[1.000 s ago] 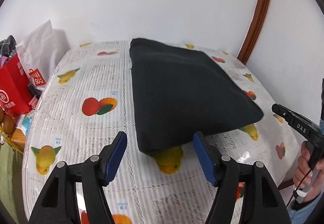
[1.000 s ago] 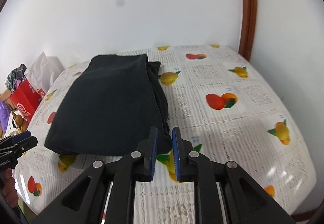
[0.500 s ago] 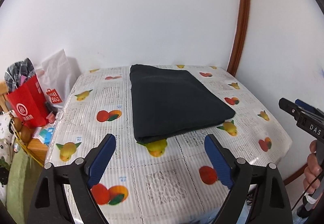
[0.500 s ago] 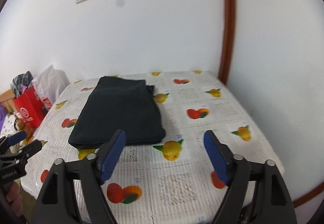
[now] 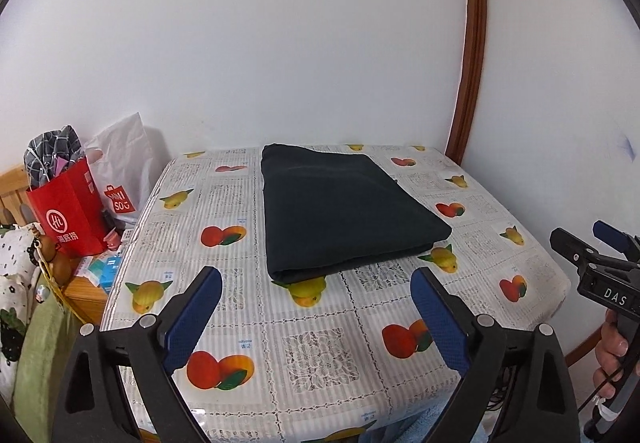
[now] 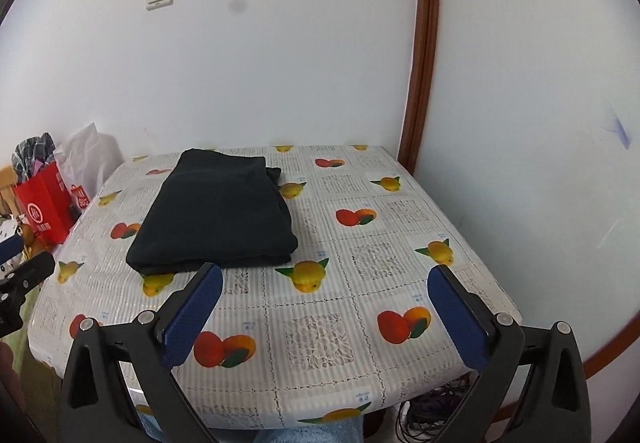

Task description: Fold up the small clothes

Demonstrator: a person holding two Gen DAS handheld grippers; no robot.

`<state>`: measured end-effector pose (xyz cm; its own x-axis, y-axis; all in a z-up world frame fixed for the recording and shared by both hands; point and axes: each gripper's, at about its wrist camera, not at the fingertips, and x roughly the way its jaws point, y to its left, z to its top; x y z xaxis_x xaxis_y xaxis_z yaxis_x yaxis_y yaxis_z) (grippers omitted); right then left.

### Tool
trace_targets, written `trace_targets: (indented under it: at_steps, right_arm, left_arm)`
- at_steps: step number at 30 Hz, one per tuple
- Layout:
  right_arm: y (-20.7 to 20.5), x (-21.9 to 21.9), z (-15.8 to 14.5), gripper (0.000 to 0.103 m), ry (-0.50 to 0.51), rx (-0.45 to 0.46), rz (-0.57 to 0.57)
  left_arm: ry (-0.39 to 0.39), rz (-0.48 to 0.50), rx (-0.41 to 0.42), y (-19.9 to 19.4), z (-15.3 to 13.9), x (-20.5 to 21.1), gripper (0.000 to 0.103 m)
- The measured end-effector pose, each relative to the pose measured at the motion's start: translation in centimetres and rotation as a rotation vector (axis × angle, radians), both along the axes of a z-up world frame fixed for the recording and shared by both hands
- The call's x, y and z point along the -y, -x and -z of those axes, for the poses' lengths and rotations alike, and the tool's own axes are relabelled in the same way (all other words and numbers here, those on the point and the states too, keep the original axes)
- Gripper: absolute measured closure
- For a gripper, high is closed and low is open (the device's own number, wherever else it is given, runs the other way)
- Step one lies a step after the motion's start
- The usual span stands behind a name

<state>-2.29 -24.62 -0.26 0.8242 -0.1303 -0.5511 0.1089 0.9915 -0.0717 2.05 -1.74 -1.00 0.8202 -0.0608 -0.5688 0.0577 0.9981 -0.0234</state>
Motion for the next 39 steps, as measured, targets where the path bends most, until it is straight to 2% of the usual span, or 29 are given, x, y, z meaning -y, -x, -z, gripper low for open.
trace_targets:
  at_steps: [39]
  right_arm:
    - [0.67,-0.11,-0.36,0.002,0.017,0.010,0.010]
  left_arm:
    - [0.008,-0.018,-0.010,0.11,-0.04,0.18,0.007]
